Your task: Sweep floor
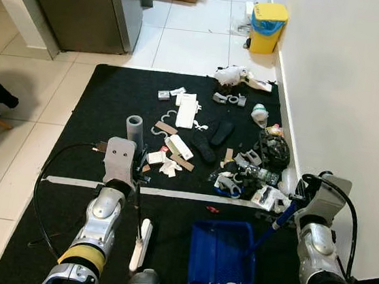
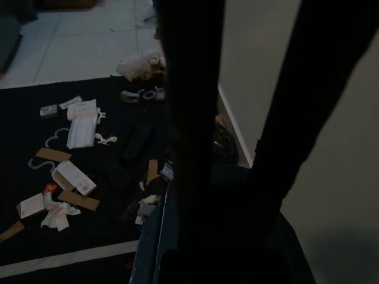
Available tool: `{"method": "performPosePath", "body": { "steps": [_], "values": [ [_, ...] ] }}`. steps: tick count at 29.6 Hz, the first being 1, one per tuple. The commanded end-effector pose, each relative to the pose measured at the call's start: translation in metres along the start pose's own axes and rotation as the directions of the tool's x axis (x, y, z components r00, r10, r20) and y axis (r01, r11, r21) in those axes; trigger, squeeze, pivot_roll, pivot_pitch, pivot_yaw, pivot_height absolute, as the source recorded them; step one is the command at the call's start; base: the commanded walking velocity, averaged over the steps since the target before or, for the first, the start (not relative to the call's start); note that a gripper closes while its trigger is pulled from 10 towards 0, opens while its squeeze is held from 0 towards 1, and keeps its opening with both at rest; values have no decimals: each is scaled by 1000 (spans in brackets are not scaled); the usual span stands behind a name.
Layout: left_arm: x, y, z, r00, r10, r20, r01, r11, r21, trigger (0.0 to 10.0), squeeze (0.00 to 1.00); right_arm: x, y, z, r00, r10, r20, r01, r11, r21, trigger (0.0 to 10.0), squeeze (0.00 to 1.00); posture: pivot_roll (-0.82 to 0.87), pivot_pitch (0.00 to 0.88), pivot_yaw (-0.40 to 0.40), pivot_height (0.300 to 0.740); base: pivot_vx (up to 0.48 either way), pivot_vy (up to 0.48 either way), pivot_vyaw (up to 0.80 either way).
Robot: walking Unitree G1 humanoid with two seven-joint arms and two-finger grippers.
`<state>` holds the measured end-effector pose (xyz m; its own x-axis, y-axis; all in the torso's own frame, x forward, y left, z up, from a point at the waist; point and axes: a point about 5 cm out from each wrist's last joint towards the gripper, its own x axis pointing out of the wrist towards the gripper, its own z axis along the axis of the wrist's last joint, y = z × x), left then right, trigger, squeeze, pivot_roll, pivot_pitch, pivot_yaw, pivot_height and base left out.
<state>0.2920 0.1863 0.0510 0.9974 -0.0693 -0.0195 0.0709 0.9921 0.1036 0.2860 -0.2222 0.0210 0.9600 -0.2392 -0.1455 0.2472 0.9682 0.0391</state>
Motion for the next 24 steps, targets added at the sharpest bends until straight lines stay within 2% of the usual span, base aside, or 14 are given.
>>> {"method": "performPosePath", "body": {
  "steps": [1, 12, 18, 24],
  "values": [
    [-8, -3, -16, 997, 9, -78, -10, 1000, -14, 10000, 0, -3, -3, -5, 999, -24, -23, 24, 999, 27, 10000, 0, 26, 94, 6, 740, 0, 0, 0],
    [-7, -3, -18, 995, 24, -94, -25, 1000, -13, 10000, 0, -4, -1, -8, 999, -12, -41, 14, 999, 44, 10000, 0, 24, 96, 4, 740, 0, 0, 0],
    [-8, -3, -20, 994, 26, -105, -28, 1000, -14, 10000, 0, -4, -1, -9, 999, -8, -49, 10, 999, 45, 10000, 0, 24, 98, 2, 740, 0, 419, 0],
    [-8, -2, -20, 995, 20, -102, -21, 1000, -11, 10000, 0, -4, -2, -10, 999, -7, -54, 10, 999, 45, 10000, 0, 24, 98, 2, 740, 0, 0, 0]
  ]
}}
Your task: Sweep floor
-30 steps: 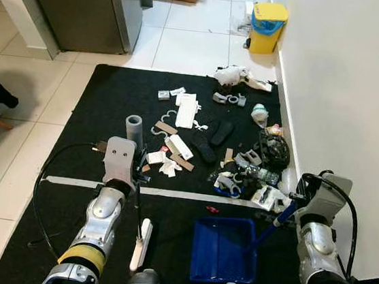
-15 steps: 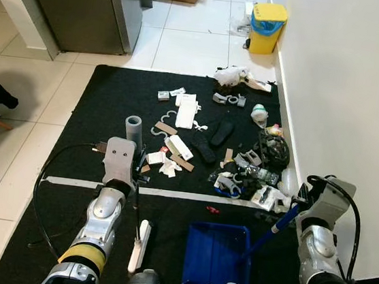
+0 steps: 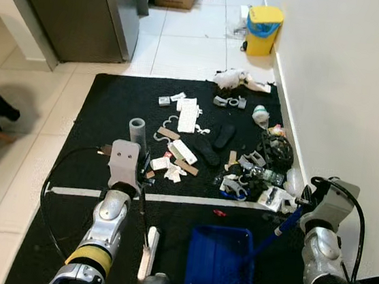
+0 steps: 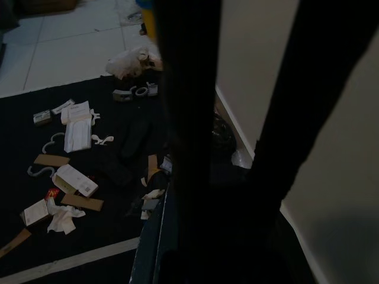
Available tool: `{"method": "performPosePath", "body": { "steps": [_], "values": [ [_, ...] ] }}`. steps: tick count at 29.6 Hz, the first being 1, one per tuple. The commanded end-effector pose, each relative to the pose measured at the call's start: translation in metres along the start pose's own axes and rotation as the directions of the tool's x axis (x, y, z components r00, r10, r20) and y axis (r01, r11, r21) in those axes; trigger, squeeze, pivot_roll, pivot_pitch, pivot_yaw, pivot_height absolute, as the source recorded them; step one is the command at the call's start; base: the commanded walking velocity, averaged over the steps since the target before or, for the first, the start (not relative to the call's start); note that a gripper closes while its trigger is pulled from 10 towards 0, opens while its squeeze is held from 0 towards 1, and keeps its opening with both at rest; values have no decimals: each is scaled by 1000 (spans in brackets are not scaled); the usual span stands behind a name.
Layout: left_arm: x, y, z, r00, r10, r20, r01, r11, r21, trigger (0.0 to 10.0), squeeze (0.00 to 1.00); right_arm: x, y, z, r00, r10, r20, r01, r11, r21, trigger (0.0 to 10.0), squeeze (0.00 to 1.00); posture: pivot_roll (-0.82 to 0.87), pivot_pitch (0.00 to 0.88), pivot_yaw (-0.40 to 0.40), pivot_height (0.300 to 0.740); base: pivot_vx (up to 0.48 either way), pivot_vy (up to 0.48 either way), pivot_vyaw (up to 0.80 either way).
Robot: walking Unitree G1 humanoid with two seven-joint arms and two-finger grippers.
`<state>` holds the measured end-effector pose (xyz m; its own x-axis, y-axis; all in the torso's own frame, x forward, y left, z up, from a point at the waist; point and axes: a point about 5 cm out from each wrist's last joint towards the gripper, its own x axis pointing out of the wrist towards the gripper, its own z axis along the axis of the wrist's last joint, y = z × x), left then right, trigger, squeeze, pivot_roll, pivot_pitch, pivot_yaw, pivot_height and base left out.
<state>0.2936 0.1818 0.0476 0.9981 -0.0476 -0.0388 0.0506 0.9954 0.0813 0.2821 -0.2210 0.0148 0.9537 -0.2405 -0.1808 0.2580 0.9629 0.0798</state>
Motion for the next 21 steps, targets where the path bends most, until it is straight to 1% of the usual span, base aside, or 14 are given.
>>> {"method": "performPosePath", "body": {
  "steps": [1, 11, 12, 16, 17, 21],
  "values": [
    [-10, 3, -17, 997, 0, -78, 1, 1000, 12, 10000, 0, -1, -2, -3, 1000, -4, -19, 4, 1000, 3, 10000, 0, 25, 99, 1, 740, 0, 0, 0],
    [-9, 1, -16, 997, -20, -79, 21, 1000, 23, 10000, 0, -1, -2, -3, 1000, -2, -23, 2, 1000, 5, 10000, 0, 26, 99, 2, 740, 0, 0, 0],
    [-9, 0, -16, 996, -32, -81, 36, 998, 45, 10000, 0, -1, -2, -3, 1000, -2, -23, 2, 1000, 5, 10000, 0, 26, 97, 3, 740, 0, -480, 0],
    [-9, 0, -16, 996, -40, -83, 44, 997, 59, 10000, 0, -1, -2, -3, 1000, -2, -23, 2, 1000, 4, 10000, 0, 26, 98, 4, 740, 0, -480, 0],
    [-9, 0, -16, 996, -28, -83, 30, 999, 33, 10000, 0, -1, -2, -3, 1000, -3, -24, 3, 1000, 4, 10000, 0, 26, 98, 5, 740, 0, 0, 0],
    [-8, 1, -16, 996, -17, -85, 19, 1000, 22, 10000, 0, -1, -2, -4, 1000, -3, -25, 3, 1000, 3, 10000, 0, 26, 98, 5, 740, 0, 0, 0]
  ]
}}
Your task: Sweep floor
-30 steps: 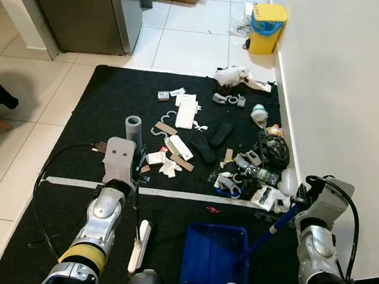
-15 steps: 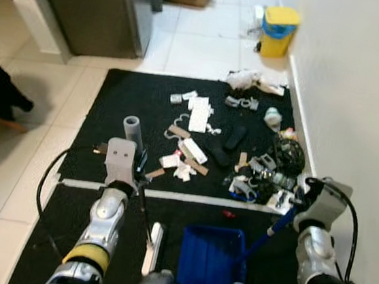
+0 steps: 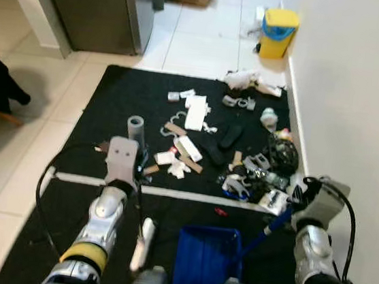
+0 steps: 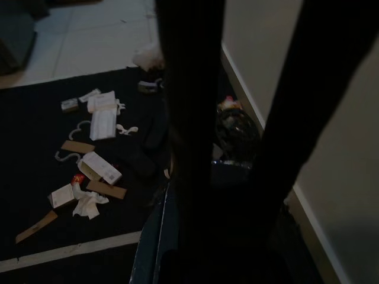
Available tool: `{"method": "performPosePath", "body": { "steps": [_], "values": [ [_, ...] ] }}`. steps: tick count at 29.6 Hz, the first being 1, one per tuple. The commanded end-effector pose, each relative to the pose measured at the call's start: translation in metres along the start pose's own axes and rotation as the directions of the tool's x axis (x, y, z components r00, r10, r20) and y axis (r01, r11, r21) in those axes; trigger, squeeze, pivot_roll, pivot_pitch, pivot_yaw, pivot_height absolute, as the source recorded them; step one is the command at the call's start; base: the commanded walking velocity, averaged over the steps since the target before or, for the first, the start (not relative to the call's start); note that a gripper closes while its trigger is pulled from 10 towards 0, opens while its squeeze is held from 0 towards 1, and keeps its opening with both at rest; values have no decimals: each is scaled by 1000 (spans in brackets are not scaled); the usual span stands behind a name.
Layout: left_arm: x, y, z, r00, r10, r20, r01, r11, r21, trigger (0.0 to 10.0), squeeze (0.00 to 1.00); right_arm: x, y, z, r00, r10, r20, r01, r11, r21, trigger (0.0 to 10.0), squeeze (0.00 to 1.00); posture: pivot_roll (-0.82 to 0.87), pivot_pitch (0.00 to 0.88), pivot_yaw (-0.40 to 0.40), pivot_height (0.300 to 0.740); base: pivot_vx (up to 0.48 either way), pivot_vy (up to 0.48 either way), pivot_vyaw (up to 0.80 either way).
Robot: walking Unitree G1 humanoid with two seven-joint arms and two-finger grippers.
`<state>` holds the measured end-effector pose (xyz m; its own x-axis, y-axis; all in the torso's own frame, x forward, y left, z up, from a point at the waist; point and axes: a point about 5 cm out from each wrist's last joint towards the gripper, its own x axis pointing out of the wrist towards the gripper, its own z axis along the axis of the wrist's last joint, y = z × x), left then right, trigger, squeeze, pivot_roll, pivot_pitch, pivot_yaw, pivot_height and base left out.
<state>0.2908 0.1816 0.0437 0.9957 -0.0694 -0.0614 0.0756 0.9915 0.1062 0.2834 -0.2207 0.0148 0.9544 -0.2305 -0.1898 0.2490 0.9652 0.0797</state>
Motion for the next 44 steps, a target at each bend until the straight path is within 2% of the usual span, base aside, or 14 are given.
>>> {"method": "performPosePath", "body": {
  "steps": [1, 21, 30, 44],
  "values": [
    [-6, 2, -12, 998, 5, -64, -6, 1000, -4, 10000, 0, -2, -3, -4, 1000, -12, -15, 12, 1000, 5, 10000, 0, 26, 98, 5, 740, 0, 0, 0],
    [-7, 2, -14, 998, 13, -64, -13, 1000, -6, 10000, 0, -2, -3, -3, 1000, -5, -16, 5, 1000, -1, 10000, 0, 21, 85, 1, 740, 0, 0, 0],
    [-6, 0, -15, 997, 4, -75, -4, 1000, -6, 10000, 0, -2, -1, -6, 999, 10, -41, -12, 999, -46, 10000, 0, 19, 97, -1, 740, 0, 0, 0],
    [-5, 2, -14, 997, 14, -79, -14, 1000, 4, 10000, 0, -2, 1, -9, 997, 28, -73, -31, 999, -35, 10000, 0, 21, 99, -2, 740, 0, 0, 0]
  ]
}}
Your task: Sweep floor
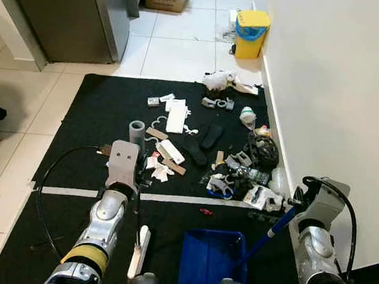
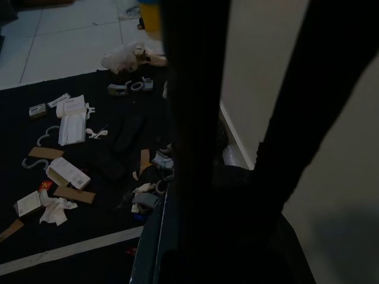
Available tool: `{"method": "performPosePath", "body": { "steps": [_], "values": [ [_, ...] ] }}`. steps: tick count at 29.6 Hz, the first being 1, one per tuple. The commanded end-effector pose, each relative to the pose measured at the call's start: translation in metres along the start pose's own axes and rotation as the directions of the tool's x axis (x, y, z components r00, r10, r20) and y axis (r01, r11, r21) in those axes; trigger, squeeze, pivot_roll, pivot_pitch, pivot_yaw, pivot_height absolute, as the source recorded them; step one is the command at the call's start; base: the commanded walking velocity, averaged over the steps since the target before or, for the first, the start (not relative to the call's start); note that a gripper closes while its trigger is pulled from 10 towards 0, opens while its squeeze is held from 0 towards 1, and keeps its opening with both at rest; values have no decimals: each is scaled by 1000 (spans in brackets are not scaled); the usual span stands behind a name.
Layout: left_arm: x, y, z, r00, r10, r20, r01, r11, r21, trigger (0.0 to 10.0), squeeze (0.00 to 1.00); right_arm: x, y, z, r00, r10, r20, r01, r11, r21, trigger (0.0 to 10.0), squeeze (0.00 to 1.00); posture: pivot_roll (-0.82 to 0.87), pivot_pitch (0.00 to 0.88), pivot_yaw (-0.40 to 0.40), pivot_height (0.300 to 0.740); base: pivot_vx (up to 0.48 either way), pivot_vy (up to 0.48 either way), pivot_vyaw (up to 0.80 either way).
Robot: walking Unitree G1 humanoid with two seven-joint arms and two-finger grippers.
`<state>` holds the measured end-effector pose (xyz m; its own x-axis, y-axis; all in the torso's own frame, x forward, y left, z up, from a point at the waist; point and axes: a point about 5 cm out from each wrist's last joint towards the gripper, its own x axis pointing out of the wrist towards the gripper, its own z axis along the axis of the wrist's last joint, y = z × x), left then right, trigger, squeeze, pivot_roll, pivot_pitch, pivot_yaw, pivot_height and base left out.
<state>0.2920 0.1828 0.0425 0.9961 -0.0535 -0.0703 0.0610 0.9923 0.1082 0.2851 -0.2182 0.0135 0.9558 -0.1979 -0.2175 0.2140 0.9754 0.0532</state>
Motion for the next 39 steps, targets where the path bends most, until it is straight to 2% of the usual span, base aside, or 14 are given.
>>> {"method": "performPosePath", "body": {
  "steps": [1, 12, 32, 39],
  "values": [
    [-6, 1, -13, 998, -1, -68, 1, 1000, 3, 10000, 0, -3, -2, -8, 999, 0, -43, 0, 1000, -2, 10000, 0, 21, 99, -2, 740, 0, 0, 0],
    [-5, 0, -8, 999, -21, -33, 21, 1000, -9, 10000, 0, -3, -1, -8, 999, 5, -47, -5, 1000, 3, 10000, 0, 21, 97, -3, 740, 388, 0, 0],
    [-5, 1, -7, 999, -19, -32, 19, 1000, -12, 10000, 0, -3, -1, -8, 999, 8, -52, -8, 1000, 4, 10000, 0, 22, 97, -5, 740, 417, 0, 0],
    [-5, 2, -8, 999, -5, -33, 5, 1000, -9, 10000, 0, -3, -1, -9, 999, 7, -54, -7, 1000, 3, 10000, 0, 22, 98, -3, 740, 135, 0, 0]
  ]
}}
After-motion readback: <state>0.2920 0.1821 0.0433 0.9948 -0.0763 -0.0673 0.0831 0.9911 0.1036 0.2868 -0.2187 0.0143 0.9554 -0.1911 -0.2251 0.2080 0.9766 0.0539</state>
